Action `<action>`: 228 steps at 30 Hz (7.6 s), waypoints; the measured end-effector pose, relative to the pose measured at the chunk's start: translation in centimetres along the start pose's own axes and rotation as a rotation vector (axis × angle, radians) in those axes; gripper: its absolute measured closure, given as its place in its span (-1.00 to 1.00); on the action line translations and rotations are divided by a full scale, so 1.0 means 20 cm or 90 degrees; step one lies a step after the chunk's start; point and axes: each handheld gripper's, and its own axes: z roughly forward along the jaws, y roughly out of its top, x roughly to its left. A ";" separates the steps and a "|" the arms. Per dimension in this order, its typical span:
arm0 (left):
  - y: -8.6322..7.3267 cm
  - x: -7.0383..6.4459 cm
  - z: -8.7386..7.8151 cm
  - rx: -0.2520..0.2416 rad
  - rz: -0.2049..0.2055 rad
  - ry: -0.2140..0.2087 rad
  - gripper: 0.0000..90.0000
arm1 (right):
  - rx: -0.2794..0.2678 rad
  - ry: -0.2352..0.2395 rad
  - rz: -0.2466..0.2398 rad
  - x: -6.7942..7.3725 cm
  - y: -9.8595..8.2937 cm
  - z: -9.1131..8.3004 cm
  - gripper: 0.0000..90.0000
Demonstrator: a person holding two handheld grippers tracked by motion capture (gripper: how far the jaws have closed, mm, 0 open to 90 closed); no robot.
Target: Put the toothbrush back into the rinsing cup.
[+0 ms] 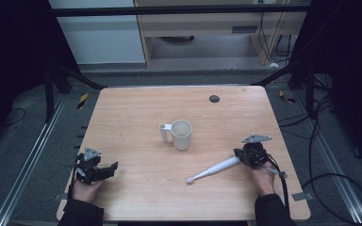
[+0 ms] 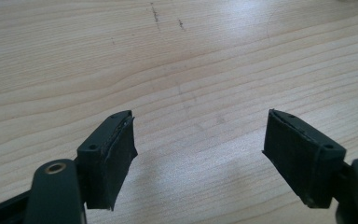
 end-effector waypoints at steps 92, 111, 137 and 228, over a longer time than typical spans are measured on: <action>0.05 -0.05 0.08 0.018 0.039 -0.007 -0.53 | -0.007 0.017 -0.105 0.26 0.24 -0.22 0.01; 0.05 -0.04 0.08 0.021 0.038 -0.010 -0.53 | 0.104 0.050 -0.162 0.33 0.32 -0.05 0.01; 0.05 -0.04 0.08 0.029 0.040 -0.014 -0.53 | 0.237 0.091 -0.189 0.36 0.27 0.13 0.09; 0.05 -0.04 0.08 0.027 0.036 -0.012 -0.53 | -0.346 0.047 0.095 0.36 0.58 -0.20 0.49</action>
